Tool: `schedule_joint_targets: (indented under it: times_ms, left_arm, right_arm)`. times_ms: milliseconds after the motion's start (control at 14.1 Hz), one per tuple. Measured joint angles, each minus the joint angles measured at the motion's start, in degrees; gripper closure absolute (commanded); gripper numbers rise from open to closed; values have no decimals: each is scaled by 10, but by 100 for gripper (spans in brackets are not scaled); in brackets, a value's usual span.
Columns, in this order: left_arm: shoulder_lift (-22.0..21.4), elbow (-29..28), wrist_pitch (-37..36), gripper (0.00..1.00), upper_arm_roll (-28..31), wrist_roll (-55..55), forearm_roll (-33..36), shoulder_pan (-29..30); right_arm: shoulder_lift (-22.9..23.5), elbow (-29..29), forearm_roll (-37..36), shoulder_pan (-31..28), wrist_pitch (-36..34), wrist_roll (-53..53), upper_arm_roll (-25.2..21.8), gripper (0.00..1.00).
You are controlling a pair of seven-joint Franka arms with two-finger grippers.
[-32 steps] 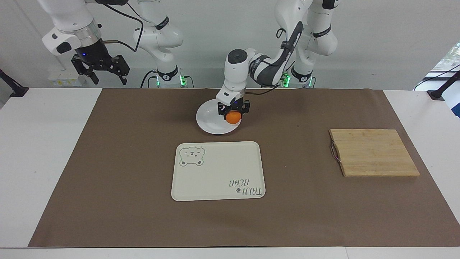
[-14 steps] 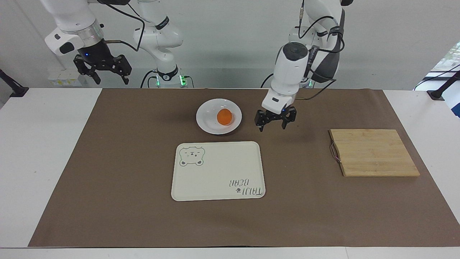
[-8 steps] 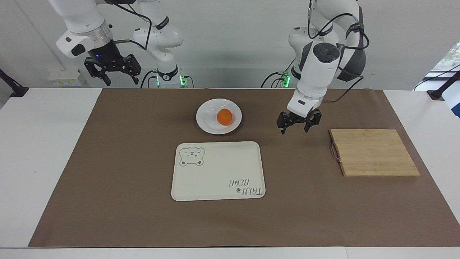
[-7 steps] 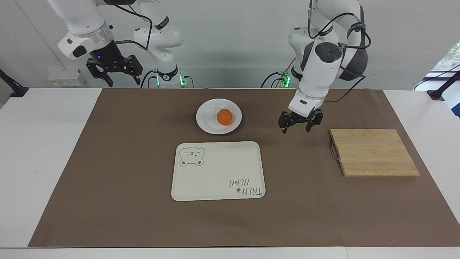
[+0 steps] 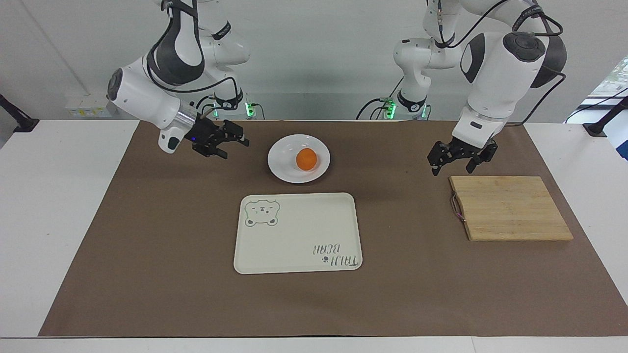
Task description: Place orange and plate with both arms
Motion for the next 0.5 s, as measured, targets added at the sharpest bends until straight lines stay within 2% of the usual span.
schedule_joint_targets:
  times_ms: [284,496]
  left_arm:
    - [0,7,-19,0,0,18,0,8]
    - [-1,14,-45,0,2,58,0,34]
  right_arm:
    - [1,-86,103,19,56,-90,1,0]
    - [6,-142,160,18,66,-152,-1,0]
